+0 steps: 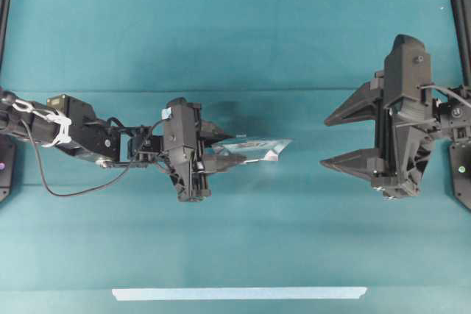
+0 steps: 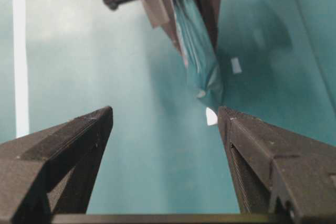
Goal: Hand over the silver zip bag and make it stand upright.
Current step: 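Withdraw the right gripper to the right, left gripper holding bag upright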
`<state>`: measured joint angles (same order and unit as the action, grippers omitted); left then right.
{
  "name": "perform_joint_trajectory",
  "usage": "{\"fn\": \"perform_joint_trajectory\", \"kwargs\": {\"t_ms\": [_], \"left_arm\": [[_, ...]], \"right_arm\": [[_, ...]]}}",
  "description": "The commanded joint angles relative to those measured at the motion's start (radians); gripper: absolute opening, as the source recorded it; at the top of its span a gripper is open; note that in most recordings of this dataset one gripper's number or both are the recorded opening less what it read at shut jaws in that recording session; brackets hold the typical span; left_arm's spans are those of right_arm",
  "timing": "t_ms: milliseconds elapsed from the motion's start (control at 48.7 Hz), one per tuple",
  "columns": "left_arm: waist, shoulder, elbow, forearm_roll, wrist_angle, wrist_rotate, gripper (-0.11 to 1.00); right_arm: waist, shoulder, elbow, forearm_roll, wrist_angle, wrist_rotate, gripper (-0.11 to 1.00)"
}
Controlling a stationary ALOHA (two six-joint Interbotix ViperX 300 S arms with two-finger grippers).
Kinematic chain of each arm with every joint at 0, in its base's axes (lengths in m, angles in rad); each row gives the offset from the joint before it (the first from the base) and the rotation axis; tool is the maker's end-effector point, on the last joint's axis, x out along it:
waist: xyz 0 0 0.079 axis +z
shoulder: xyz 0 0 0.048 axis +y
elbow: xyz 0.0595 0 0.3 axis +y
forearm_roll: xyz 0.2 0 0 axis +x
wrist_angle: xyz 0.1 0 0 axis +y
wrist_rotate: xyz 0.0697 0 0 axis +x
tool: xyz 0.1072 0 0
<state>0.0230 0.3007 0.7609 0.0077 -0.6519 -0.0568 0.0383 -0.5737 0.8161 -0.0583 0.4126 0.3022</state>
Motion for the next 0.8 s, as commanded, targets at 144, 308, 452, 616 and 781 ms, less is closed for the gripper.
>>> {"fn": "perform_joint_trajectory", "kwargs": {"t_ms": [144, 308, 452, 616, 781], "left_arm": [[-0.014, -0.002, 0.002, 0.003, 0.008, -0.003, 0.28], [-0.015, -0.002, 0.002, 0.003, 0.018, -0.002, 0.28], [-0.020, -0.002, 0.000, 0.002, 0.018, 0.000, 0.28], [-0.021, 0.000, 0.002, 0.003, 0.018, 0.000, 0.28], [-0.021, -0.002, 0.003, 0.003, 0.018, 0.000, 0.28]], "right_arm": [[0.008, -0.005, -0.009, -0.002, -0.005, 0.005, 0.86], [0.008, -0.005, -0.008, -0.002, -0.005, 0.006, 0.86], [0.008, -0.005, -0.008, -0.002, -0.006, 0.008, 0.86], [0.008, -0.005, -0.008, -0.002, -0.005, 0.008, 0.86], [0.008, -0.006, -0.008, -0.002, -0.006, 0.008, 0.86]]}}
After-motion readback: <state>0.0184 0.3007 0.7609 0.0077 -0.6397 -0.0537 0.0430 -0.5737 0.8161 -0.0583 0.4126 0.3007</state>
